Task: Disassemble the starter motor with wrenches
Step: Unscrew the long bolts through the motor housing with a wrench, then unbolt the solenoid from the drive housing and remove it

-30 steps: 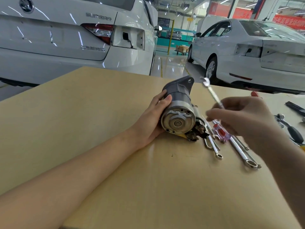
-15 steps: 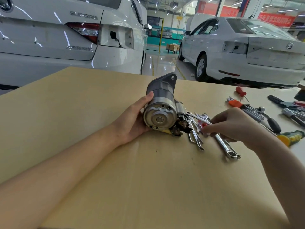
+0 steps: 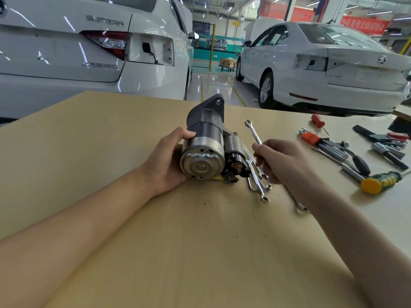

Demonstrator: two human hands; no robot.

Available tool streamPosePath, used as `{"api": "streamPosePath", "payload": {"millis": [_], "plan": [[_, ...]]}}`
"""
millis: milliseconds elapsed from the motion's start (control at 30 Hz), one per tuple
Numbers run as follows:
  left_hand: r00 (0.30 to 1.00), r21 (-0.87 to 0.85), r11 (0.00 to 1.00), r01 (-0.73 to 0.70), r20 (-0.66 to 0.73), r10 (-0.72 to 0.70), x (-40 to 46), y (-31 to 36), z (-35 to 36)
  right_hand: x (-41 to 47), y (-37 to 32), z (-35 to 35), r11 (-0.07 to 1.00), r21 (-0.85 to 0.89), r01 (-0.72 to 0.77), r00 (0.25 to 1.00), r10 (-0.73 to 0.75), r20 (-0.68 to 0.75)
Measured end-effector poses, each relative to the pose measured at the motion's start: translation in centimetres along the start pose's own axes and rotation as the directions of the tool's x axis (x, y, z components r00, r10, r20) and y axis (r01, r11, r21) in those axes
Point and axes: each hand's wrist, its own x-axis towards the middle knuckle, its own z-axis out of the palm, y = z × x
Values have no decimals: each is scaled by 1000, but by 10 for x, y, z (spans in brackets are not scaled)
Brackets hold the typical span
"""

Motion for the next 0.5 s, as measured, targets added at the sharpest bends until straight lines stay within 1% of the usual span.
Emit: {"api": "streamPosePath", "payload": {"millis": [67, 133, 267, 400, 500], "plan": [[1000, -15, 1000, -5, -4, 5, 0, -1, 1, -1, 0, 5, 994, -60, 88, 995, -90, -42], [1000, -3, 1000, -26, -11, 26, 1, -2, 3, -2, -2, 7, 985, -110, 133, 989, -139, -56], [997, 45, 997, -56, -45, 58, 3, -2, 7, -2, -2, 7, 985, -136, 102, 994, -106, -22], [996, -44, 997, -59, -71, 56, 3, -1, 0, -6, 0, 8, 990, -95, 108, 994, -107, 10], [996, -115, 992, -58, -69, 51, 2, -1, -7, -8, -2, 7, 993, -29, 110, 992, -108, 71]]}}
